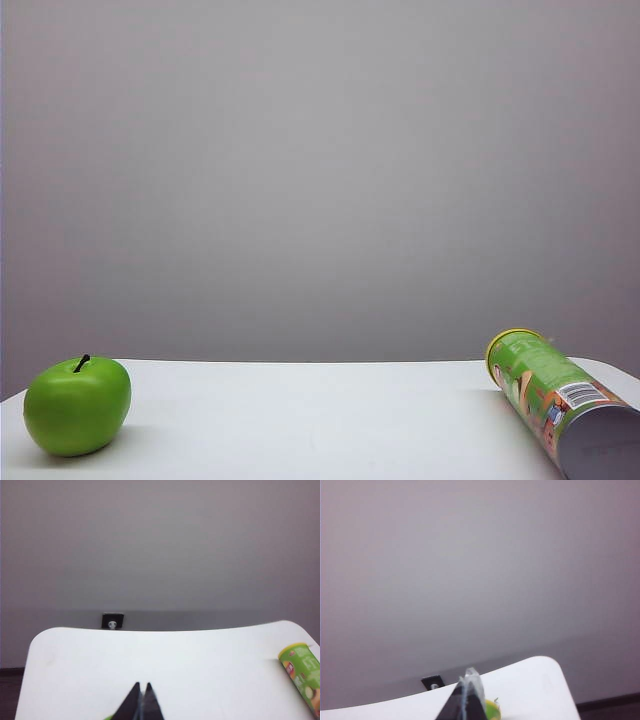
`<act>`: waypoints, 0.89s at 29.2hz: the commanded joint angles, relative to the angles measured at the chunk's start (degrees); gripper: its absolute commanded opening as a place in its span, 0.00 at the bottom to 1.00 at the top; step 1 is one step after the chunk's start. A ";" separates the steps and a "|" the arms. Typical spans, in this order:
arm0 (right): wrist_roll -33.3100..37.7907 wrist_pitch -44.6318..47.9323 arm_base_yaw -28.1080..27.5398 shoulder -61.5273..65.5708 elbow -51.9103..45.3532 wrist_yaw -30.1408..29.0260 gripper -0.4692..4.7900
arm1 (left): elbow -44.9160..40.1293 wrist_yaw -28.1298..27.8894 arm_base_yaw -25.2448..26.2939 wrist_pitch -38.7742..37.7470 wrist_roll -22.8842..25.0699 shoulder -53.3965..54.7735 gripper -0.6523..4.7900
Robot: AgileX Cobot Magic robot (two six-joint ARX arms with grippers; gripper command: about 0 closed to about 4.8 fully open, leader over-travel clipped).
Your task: Pick up the green bucket of chips from the desk, place it near the apple, and finally stand it up.
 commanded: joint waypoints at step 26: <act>-10.32 -16.90 0.15 52.70 36.76 -18.47 0.23 | 35.63 9.03 -11.17 -23.04 17.33 33.09 0.46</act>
